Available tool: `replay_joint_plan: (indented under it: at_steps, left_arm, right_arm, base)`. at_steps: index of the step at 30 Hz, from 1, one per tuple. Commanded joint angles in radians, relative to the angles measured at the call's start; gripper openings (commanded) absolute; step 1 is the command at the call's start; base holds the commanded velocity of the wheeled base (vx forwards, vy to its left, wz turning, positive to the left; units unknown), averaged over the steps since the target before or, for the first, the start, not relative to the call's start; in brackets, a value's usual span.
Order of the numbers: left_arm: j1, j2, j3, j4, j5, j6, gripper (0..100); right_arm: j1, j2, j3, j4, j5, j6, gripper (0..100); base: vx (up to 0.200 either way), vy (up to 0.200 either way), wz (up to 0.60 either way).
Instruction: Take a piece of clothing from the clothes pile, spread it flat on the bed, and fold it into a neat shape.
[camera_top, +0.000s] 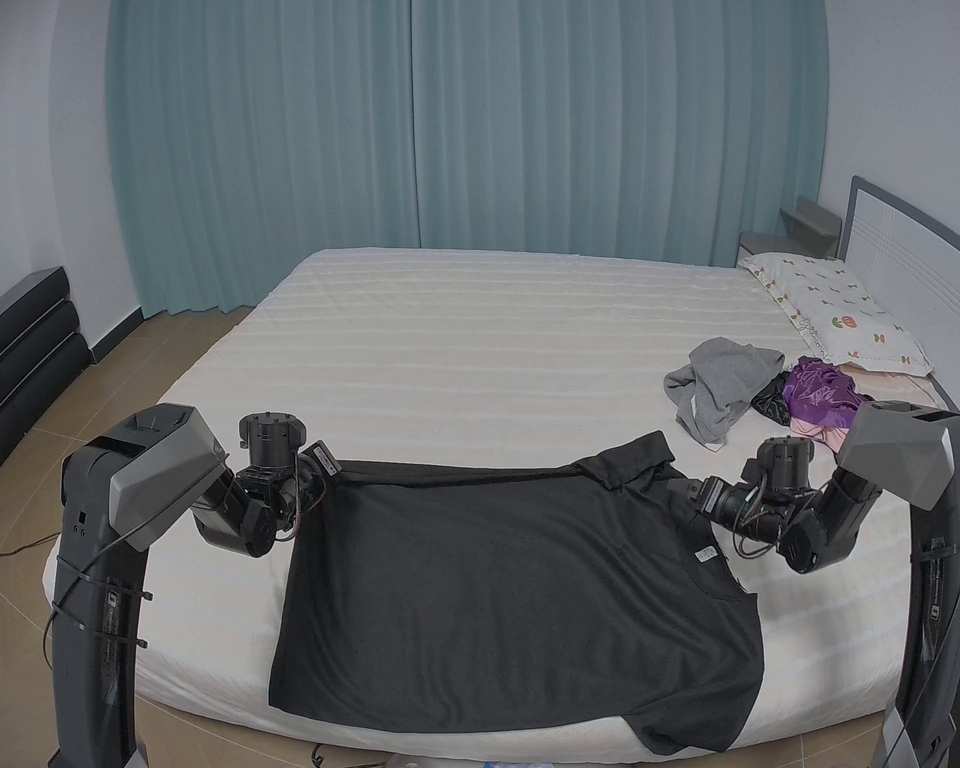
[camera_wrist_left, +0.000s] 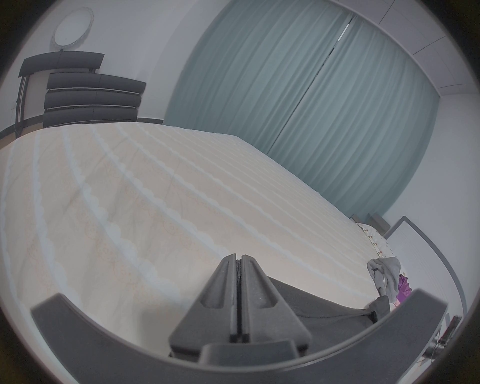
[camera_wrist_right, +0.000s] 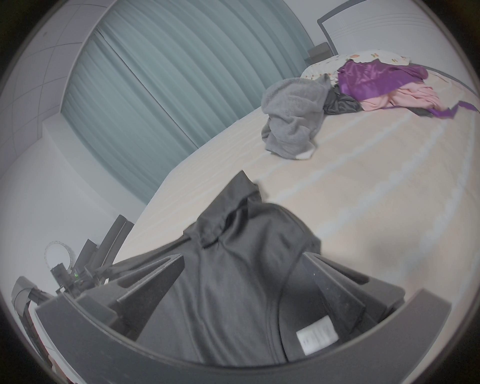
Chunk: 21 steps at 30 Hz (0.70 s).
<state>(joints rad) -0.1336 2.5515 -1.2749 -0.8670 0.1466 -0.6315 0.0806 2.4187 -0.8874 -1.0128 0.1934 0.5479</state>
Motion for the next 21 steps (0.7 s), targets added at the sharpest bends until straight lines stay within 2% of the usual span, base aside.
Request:
replay_joint_plan:
  at_steps: [1,6,11,18,21]
  left_arm:
    - [0.002,-0.004,-0.031,0.005,0.001,0.006,0]
    - [0.005,0.0,-0.035,0.006,0.001,0.006,0]
    - [0.005,-0.005,-0.037,0.006,0.001,0.006,0]
    - [0.009,-0.004,-0.035,0.006,0.001,0.006,0]
    - [0.009,-0.002,-0.032,0.006,0.001,0.006,0]
  right_arm:
    - [0.01,0.145,-0.366,0.267,-0.011,0.0,100]
    - [0.011,0.195,-0.487,0.355,-0.015,0.0,100]
    - [0.008,0.253,-0.601,0.399,-0.063,-0.006,100]
    - [-0.005,0.313,-0.64,0.378,-0.086,-0.08,100]
    - [-0.009,0.329,-0.67,0.35,-0.084,-0.083,100]
  base:
    - [0.0,0.0,0.0]
    - [0.0,0.0,0.0]
    - [0.0,0.0,0.0]
    - [0.0,0.0,0.0]
    - [0.0,0.0,0.0]
